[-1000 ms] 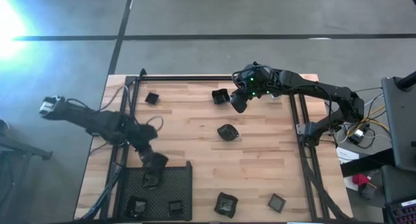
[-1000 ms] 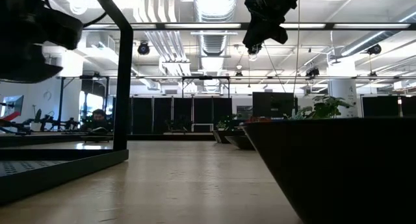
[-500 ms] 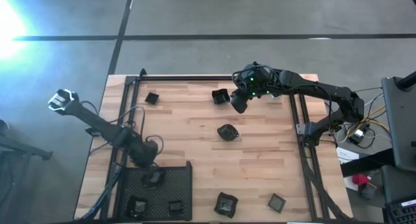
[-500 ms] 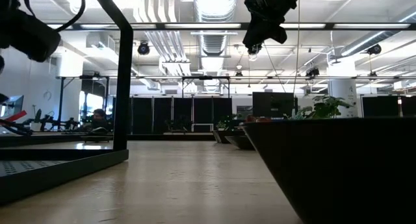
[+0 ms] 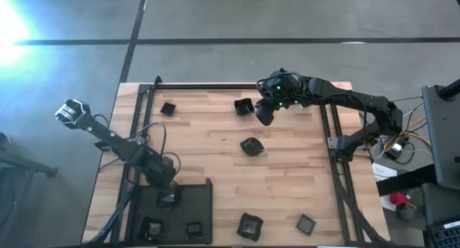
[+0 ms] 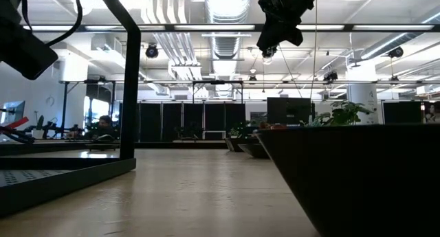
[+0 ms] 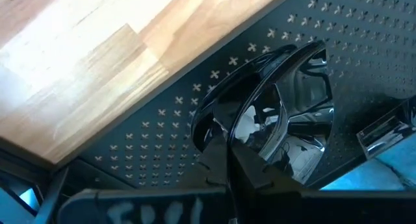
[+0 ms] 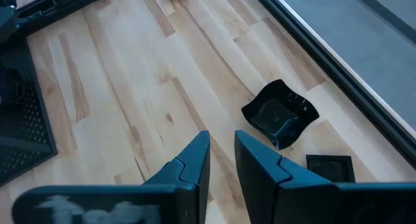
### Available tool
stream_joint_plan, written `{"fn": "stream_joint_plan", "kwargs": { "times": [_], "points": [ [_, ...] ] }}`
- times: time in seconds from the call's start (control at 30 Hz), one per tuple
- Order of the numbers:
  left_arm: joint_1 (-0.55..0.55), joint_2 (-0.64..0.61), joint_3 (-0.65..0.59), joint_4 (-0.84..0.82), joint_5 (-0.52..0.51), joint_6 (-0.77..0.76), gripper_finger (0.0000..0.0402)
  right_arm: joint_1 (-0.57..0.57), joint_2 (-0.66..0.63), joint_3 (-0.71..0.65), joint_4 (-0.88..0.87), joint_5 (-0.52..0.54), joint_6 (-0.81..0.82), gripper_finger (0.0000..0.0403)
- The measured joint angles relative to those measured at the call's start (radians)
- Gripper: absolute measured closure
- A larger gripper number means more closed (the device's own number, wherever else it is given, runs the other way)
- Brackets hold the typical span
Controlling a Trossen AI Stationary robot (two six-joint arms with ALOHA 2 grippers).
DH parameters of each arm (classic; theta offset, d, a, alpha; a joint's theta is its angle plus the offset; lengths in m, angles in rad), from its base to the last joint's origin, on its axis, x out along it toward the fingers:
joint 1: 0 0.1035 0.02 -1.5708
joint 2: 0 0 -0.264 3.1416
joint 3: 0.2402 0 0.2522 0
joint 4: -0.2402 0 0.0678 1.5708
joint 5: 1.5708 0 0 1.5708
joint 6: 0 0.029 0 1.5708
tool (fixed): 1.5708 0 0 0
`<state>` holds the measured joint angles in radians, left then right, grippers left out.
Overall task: Pick & Place Mini shaped plates
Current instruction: Stack the black leaf-shaped plate on the black leaf-shaped plate on the shelf
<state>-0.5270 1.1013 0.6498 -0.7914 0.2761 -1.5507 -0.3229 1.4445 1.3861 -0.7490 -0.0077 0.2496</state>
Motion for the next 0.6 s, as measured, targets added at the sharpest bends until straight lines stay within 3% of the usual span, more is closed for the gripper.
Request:
{"fn": "stream_joint_plan", "kwargs": {
  "times": [0.6],
  "points": [
    [-0.001,0.030,0.000,0.007,0.030,-0.007,0.0401,-0.001,0.000,0.000,0.000,0.000,-0.018,0.0335]
  ]
}}
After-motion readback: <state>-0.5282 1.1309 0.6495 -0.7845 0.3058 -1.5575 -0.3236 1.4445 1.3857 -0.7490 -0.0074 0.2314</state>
